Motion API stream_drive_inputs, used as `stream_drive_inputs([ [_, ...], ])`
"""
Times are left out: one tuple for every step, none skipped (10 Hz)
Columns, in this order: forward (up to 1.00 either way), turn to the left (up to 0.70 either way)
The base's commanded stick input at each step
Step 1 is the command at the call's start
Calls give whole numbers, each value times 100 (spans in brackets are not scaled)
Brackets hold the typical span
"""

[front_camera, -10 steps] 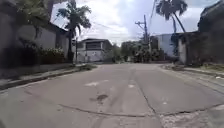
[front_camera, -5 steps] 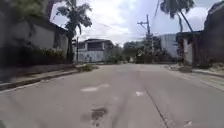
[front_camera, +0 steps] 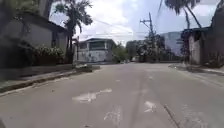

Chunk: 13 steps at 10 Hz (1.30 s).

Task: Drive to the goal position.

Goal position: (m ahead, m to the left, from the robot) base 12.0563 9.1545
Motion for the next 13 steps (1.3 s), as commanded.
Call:
stream_drive_inputs([
  [100,-3],
  [100,0],
  [100,0],
  [100,0],
  [100,0],
  [100,0],
  [100,0],
  [100,0],
  [100,0],
  [100,0],
  [100,0],
  [100,0],
  [100,0],
])
